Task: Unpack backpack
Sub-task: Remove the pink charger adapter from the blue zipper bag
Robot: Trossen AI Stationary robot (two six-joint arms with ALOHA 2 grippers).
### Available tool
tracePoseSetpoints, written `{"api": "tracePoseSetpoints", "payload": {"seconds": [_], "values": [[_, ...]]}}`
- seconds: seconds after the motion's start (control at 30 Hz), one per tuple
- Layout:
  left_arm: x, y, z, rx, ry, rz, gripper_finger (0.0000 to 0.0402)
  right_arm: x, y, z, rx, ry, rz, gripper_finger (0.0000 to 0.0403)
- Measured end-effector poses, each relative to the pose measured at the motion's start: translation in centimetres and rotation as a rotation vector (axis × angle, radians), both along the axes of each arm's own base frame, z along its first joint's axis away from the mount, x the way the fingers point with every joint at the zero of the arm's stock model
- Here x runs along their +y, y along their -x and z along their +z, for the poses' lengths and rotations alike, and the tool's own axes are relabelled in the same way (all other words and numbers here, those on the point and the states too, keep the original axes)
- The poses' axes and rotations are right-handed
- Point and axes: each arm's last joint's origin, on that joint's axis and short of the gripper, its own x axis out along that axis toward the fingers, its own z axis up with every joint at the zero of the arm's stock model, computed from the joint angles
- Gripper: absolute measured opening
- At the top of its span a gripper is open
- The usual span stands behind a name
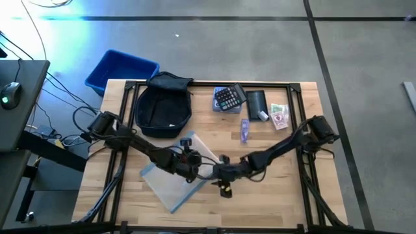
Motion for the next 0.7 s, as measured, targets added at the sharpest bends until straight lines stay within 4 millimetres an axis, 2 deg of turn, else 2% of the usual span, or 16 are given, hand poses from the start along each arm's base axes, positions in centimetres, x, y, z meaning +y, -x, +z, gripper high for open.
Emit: {"api": "tracePoseSetpoints", "payload": {"seconds": [0.13,0.23,0.4,0.57,0.7], "values": [[-1.2,0.8,0.7,0.047,0.130,-0.020,0.0000,0.3,-0.1,-2.4,0.020,0.075,-0.067,0.0134],[-2.0,1.2,-0.3,0.086,0.262,-0.094,0.0000,-0.3,-0.4,-2.9,0.034,0.073,-0.089,0.0141],[-1.6,1.8,-2.3,0.057,0.299,-0.147,0.0000,-0.9,-0.9,-2.7,-0.012,0.110,-0.074,0.0184],[-0.6,1.6,-2.8,0.014,0.307,-0.126,0.0000,-0.7,-1.6,-2.1,-0.110,0.169,0.003,0.0242],[-0.3,1.4,-2.8,-0.008,0.310,-0.125,0.0000,-1.0,-1.6,-2.2,-0.123,0.249,-0.010,0.0266]]}}
